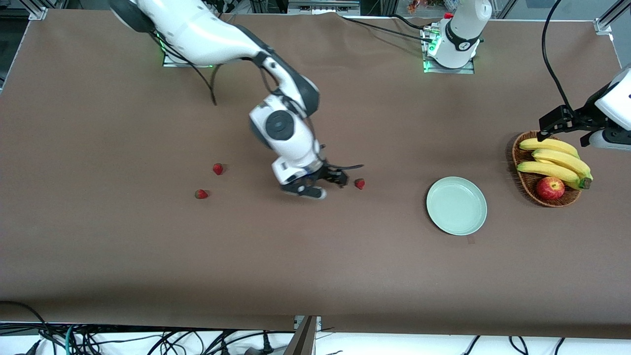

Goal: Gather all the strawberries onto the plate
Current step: 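Carry the strawberry toward the plate and release it mid-table, then grasp the strawberry with the left gripper while the right gripper returns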

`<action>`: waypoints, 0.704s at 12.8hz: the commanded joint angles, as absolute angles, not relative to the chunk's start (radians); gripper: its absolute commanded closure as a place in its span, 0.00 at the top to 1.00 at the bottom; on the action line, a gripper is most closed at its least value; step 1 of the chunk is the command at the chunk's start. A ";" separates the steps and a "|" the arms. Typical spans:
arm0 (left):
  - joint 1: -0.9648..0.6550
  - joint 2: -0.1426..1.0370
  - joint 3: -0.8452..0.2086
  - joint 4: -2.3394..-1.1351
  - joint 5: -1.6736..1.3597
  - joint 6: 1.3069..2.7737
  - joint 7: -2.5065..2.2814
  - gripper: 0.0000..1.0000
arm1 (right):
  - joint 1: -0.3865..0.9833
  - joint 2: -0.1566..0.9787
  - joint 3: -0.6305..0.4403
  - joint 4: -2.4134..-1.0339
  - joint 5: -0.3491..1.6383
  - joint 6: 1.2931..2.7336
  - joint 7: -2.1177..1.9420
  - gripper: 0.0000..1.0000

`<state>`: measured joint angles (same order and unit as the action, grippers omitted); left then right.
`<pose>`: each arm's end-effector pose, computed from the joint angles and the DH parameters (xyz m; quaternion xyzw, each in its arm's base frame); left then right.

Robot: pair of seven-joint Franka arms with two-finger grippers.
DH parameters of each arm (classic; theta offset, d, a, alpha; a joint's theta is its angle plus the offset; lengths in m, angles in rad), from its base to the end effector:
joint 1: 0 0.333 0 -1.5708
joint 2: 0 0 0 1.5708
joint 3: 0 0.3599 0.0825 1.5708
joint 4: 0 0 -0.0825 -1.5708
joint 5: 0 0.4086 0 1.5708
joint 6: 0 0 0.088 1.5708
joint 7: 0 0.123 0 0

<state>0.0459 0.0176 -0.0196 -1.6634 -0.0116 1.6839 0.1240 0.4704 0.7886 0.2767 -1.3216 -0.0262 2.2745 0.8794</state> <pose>0.5922 0.0144 0.6057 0.9988 -0.0482 0.0019 0.0058 0.6356 0.5089 0.2984 -0.9863 0.1061 -0.0055 0.1260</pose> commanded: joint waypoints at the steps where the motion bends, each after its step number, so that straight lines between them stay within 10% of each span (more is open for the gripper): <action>1: 0.035 0.047 -0.043 -1.643 -0.041 1.605 0.130 1.00 | 0.344 0.662 0.285 -1.428 -0.029 2.101 0.644 1.00; 4: 0.031 0.130 -0.109 -1.649 -0.098 1.588 0.120 1.00 | 0.229 0.617 0.258 -1.509 -0.034 1.892 0.459 1.00; 9: 0.000 0.355 -0.267 -1.651 -0.095 1.813 -0.102 1.00 | 0.186 0.555 0.180 -1.771 -0.029 2.021 0.321 1.00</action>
